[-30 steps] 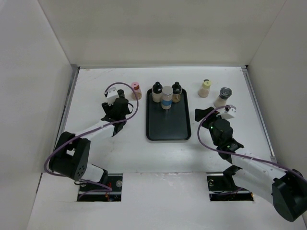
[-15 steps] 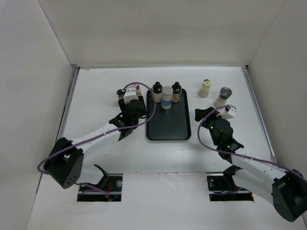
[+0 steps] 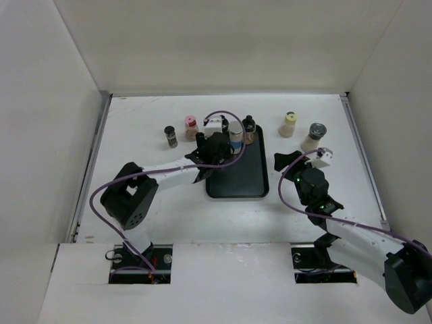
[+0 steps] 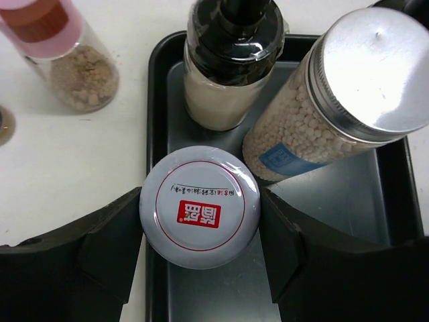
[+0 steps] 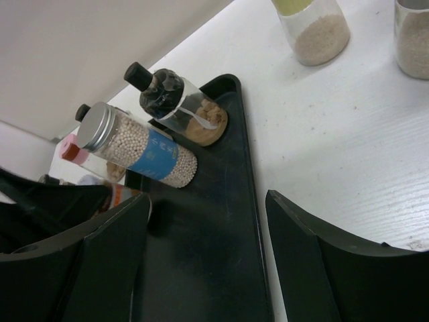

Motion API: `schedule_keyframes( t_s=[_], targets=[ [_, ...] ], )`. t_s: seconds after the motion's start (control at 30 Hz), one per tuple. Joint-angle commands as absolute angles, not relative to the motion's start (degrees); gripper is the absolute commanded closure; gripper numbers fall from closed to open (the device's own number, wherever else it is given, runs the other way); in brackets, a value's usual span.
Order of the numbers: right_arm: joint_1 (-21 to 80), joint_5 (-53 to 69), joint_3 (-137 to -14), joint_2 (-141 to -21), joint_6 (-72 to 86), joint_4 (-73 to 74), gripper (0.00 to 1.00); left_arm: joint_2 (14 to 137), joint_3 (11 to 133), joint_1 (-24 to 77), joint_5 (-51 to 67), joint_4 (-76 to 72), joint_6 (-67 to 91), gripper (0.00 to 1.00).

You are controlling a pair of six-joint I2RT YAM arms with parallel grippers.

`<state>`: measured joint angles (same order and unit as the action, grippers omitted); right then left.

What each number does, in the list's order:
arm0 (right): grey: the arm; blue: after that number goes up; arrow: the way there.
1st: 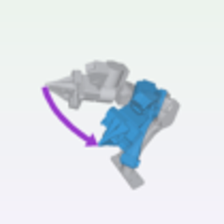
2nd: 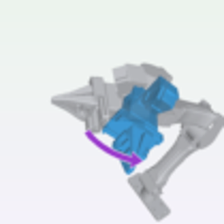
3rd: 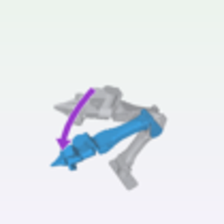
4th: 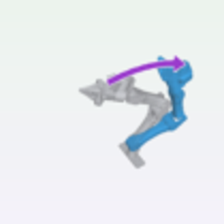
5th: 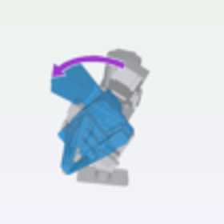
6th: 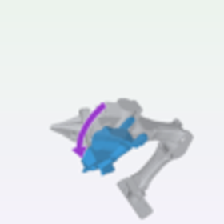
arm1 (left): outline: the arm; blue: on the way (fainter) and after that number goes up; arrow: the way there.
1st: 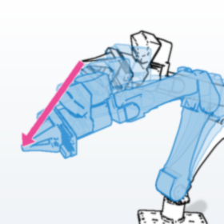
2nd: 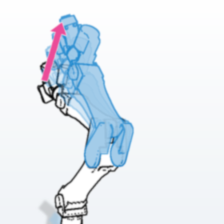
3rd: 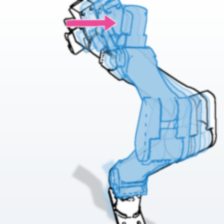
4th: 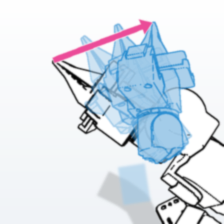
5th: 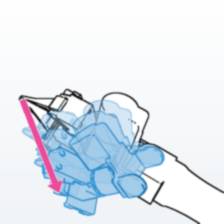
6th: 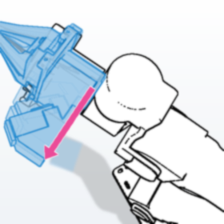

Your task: Organize the condiment bottles

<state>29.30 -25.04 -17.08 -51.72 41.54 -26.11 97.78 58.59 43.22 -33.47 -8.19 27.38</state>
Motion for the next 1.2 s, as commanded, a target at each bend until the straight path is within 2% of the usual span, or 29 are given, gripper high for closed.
schedule_keyframes(
  t_s=[0.0, 0.27, 0.37, 0.53, 0.63, 0.83, 0.97, 1.17],
  targets=[
    [29.84, -24.7, -18.63, -50.62, 41.04, -28.39, 0.24, 98.69, 63.8, 43.72, -33.4, -15.21, 26.81, 0.61],
    [29.75, -24.61, -18.72, -50.98, 40.87, -28.39, 0.24, 101.34, 64.43, 43.81, -33.84, -15.29, 26.1, 0.59],
    [29.75, -25.14, -18.63, -50.89, 40.69, -28.74, 0.23, 101.16, 63.28, 43.9, -33.92, -15.29, 26.45, 0.5],
    [29.75, -24.87, -18.81, -51.24, 40.69, -28.65, 0.21, 98.27, 60.65, 44.34, -34.01, -15.64, 26.63, 0.27],
    [29.75, -24.88, -18.72, -51.41, 40.78, -28.74, 0.21, 95.64, 59.42, 44.78, -34.54, -15.47, 26.72, 0.21],
    [29.75, -25.14, -18.55, -50.97, 40.61, -28.74, 0.21, 87.29, 53.97, 44.08, -37.61, -16.08, 26.72, 0.18],
    [29.75, -25.13, -18.81, -51.15, 40.61, -28.74, 0.22, 83.85, 51.33, 40.22, -37.71, -15.82, 27.07, 0.19],
    [29.92, -24.7, -19.16, -51.86, 40.52, -28.74, 0.28, 86.91, 56.76, 31.26, -34.37, -12.75, 27.6, 0.19]
  ],
)
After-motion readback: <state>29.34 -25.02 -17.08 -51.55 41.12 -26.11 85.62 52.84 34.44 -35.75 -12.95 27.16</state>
